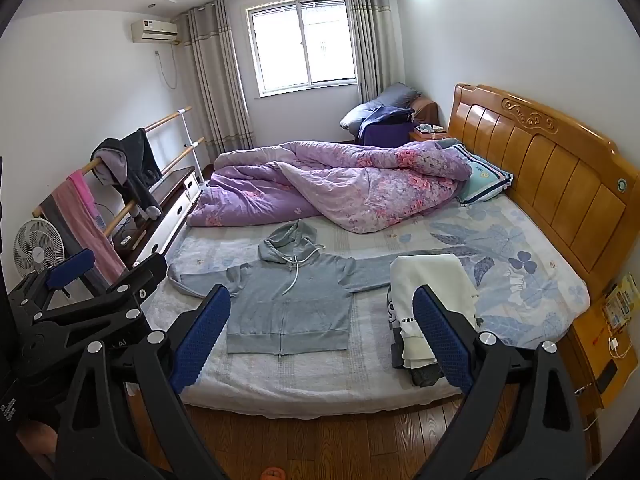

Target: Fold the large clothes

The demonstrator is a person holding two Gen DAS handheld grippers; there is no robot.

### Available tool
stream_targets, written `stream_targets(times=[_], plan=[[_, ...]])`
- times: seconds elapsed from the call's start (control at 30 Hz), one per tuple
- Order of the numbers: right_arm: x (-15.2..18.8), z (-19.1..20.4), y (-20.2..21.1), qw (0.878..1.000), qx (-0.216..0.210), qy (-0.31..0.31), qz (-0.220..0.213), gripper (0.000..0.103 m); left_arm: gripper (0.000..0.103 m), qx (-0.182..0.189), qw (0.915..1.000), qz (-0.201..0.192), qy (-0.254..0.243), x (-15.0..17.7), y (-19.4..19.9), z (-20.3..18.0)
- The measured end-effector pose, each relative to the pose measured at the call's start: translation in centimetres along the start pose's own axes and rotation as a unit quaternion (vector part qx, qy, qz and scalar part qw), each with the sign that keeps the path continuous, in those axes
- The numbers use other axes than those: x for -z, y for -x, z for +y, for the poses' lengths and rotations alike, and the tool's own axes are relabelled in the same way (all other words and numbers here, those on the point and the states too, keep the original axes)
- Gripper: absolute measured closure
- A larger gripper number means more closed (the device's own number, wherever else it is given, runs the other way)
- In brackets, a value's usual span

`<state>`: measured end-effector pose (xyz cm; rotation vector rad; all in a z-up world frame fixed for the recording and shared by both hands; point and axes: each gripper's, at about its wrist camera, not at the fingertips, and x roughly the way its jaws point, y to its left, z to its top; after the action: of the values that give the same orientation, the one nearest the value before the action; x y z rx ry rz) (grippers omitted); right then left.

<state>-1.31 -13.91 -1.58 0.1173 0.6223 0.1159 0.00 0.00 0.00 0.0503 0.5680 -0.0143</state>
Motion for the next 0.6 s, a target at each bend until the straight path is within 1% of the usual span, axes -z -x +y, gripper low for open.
stream_targets(times=[0.6], plan=[[0.00, -0.04, -0.12, 1.000, 0.000, -0.002, 0.003, 0.014, 0.005, -0.001, 1.0000, 0.002, -0.002, 0.00, -0.02, -0.02]])
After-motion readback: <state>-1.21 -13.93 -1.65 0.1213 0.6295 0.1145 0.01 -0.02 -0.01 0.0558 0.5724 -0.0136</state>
